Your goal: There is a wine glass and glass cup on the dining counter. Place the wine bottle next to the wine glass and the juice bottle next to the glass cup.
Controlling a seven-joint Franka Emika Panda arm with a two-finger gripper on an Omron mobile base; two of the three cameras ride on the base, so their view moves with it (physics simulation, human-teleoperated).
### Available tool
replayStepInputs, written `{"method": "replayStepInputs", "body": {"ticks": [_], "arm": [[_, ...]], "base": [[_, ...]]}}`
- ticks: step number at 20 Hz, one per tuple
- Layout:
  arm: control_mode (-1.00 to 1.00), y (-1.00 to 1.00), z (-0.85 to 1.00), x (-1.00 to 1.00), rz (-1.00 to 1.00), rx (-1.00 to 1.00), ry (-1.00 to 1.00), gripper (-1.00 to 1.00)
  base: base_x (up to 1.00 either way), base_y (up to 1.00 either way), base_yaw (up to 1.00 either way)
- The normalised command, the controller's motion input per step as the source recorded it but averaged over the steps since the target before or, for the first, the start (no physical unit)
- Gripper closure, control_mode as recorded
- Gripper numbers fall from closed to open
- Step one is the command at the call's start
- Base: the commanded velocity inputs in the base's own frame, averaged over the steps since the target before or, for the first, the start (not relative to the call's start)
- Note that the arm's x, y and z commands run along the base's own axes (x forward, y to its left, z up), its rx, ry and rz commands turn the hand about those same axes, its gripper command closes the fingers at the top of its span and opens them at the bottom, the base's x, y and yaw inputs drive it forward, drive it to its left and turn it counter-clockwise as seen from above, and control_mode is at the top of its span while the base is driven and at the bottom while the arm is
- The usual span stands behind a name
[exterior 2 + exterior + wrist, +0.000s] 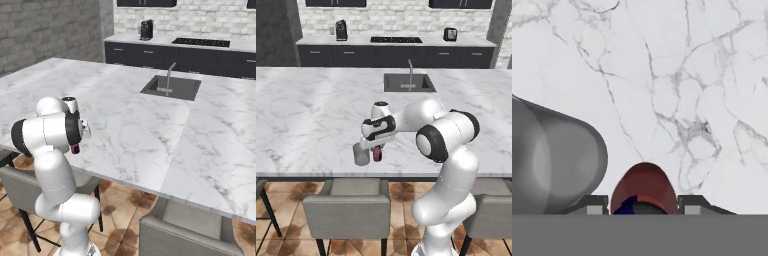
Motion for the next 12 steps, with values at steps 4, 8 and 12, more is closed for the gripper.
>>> {"method": "replayStepInputs", "body": {"ticks": [4, 8, 12], "arm": [[-1.0, -0.02, -0.24, -0.22, -0.01, 0.0, 0.0, -1.0], [-1.0, -0.05, -0.19, -0.24, -0.01, 0.0, 0.0, -1.0], [-1.0, -0.06, -0.07, -0.23, 0.0, 0.0, 0.0, -1.0]], "base": [[0.0, 0.0, 0.0], [0.0, 0.0, 0.0], [0.0, 0.0, 0.0]]}}
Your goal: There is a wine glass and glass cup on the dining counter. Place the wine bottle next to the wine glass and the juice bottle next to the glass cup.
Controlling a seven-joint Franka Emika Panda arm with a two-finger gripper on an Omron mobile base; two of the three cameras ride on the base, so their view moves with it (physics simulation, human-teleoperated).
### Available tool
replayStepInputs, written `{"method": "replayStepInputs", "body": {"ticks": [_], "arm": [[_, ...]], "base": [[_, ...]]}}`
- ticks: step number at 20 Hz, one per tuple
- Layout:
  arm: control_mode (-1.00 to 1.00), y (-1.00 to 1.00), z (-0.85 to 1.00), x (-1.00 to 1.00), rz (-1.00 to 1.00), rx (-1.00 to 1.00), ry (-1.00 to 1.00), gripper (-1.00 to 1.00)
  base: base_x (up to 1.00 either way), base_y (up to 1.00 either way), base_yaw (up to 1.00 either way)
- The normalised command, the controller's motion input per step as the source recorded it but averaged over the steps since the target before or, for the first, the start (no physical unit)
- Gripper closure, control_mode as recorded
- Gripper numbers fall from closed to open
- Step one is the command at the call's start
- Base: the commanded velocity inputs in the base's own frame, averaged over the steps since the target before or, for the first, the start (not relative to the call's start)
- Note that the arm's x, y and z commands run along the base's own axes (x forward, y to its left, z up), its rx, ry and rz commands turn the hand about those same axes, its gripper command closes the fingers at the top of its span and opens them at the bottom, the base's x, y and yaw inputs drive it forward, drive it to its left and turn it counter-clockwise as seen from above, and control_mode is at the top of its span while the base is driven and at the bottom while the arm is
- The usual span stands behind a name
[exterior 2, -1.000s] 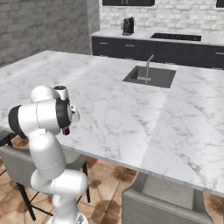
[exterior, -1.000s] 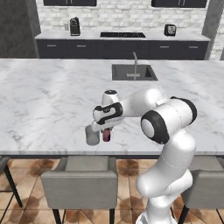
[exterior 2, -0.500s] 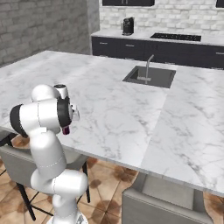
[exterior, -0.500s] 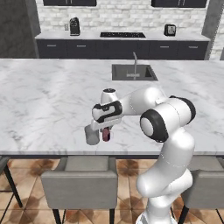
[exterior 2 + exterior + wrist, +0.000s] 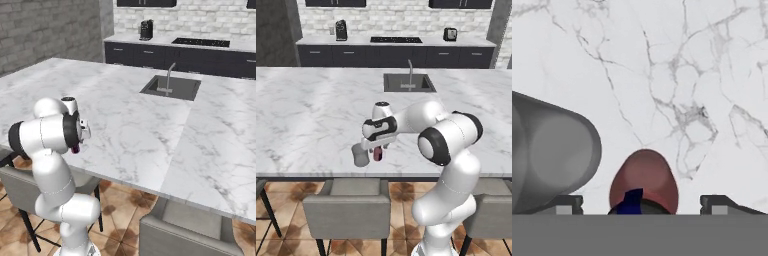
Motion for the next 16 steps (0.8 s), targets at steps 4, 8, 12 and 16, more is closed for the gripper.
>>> {"method": "replayStepInputs", "body": {"ticks": [4, 8, 12, 16], "arm": [[-1.0, -0.08, -0.02, -0.17, 0.0, 0.01, 0.0, -1.0], [-1.0, -0.04, 0.01, -0.02, 0.0, 0.02, 0.0, -1.0], [-1.0, -0.05, 0.09, -0.04, 0.0, 0.03, 0.0, -1.0], [-1.0, -0.07, 0.12, -0.03, 0.0, 0.03, 0.0, -1.0]], "base": [[0.0, 0.0, 0.0], [0.0, 0.0, 0.0], [0.0, 0.0, 0.0], [0.0, 0.0, 0.0]]}}
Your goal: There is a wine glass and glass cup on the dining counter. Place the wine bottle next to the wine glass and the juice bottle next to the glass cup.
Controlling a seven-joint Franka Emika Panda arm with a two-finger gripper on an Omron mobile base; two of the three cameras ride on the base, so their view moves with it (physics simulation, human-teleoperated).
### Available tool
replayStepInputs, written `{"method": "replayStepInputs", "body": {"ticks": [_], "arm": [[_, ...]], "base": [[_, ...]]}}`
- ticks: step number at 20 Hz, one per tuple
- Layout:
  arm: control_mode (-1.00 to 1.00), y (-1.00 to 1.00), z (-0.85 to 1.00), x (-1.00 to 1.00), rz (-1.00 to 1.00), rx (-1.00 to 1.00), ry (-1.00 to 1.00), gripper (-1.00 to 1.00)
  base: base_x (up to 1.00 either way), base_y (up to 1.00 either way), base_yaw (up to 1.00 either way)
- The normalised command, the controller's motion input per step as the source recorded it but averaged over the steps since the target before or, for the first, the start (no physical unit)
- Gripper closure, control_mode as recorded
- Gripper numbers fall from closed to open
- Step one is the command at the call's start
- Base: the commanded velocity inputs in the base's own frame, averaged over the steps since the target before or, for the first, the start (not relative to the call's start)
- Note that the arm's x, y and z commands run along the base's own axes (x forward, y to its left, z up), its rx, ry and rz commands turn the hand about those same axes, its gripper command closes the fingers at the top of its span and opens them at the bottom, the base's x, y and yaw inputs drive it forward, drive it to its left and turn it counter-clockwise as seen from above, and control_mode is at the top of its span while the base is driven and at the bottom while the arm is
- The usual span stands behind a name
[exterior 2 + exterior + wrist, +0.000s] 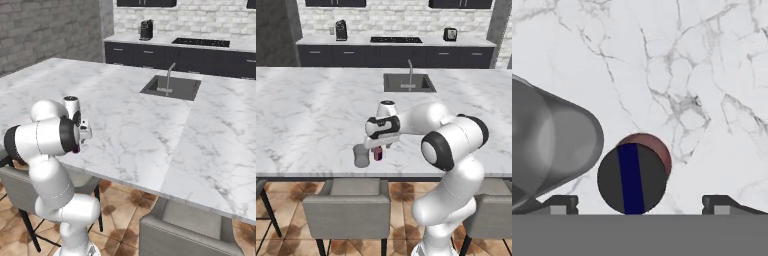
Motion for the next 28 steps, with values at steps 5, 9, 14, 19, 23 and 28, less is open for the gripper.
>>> {"method": "replayStepInputs", "body": {"ticks": [5, 9, 14, 19, 23, 28], "arm": [[-1.0, -0.03, 0.16, 0.0, 0.0, 0.02, 0.04, -1.0], [-1.0, -0.01, 0.25, -0.15, 0.0, 0.01, 0.03, -1.0], [-1.0, 0.0, 0.21, -0.4, 0.0, 0.0, 0.04, -1.0], [-1.0, 0.0, 0.1, -0.52, 0.0, 0.0, 0.0, -1.0], [-1.0, 0.0, 0.0, -0.63, 0.0, -0.05, -0.01, -1.0], [-1.0, -0.04, 0.0, -0.72, -0.05, -0.03, -0.11, -1.0]], "base": [[0.0, 0.0, 0.0], [0.0, 0.0, 0.0], [0.0, 0.0, 0.0], [0.0, 0.0, 0.0], [0.0, 0.0, 0.0], [0.0, 0.0, 0.0]]}}
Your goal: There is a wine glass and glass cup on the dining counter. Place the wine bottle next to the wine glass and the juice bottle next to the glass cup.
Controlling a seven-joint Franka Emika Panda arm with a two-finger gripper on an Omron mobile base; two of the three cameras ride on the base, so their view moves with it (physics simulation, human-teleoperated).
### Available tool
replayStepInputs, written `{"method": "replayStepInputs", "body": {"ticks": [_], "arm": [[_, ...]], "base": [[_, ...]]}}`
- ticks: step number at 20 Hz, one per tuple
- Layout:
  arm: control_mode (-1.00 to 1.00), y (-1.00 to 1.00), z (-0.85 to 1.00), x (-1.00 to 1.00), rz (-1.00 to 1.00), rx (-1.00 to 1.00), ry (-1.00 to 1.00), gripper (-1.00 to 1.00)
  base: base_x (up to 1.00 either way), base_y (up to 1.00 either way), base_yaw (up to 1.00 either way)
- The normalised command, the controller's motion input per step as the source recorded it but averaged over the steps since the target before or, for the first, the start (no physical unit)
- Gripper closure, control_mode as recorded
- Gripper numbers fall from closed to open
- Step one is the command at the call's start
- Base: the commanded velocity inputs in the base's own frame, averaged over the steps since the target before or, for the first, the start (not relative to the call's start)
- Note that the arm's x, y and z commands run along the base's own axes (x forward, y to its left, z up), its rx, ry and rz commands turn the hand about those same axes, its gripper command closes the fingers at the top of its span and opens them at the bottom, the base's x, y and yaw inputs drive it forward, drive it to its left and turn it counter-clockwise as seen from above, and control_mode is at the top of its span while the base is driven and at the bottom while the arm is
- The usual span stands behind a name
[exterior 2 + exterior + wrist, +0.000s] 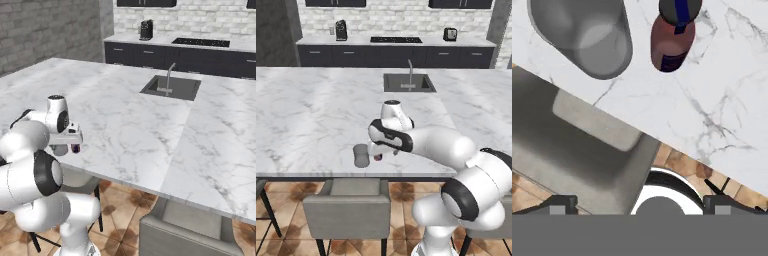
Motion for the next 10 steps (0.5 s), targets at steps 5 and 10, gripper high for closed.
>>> {"method": "replayStepInputs", "body": {"ticks": [5, 10], "arm": [[-1.0, -0.1, 0.05, -0.67, -0.1, 0.0, -0.1, -1.0], [-1.0, -0.15, 0.1, -0.57, -0.16, 0.0, -0.03, -1.0]], "base": [[0.0, 0.0, 0.0], [0.0, 0.0, 0.0]]}}
